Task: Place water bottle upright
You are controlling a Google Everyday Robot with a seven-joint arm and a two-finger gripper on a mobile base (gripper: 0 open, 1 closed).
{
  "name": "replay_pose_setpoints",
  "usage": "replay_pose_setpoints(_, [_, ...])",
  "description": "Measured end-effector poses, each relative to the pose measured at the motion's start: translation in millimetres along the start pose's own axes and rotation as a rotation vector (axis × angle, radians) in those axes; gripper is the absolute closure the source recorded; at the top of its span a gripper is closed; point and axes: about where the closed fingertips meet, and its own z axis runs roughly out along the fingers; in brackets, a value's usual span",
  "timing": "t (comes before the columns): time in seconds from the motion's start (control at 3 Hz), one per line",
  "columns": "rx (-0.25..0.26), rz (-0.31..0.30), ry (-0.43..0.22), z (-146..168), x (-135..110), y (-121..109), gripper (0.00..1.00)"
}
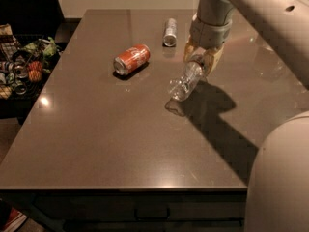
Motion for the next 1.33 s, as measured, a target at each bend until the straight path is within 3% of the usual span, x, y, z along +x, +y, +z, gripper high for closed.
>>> replay_pose_setpoints(0.67, [0.167,-0.094,0.025,-43,19,-4,1.0])
replay_pose_setpoints(1.0, [0.22,-0.12,0.046,-58,24,-5,1.0])
replay_pose_setpoints(1.33, [0.222,-0.122,0.047,-58,24,-5,1.0])
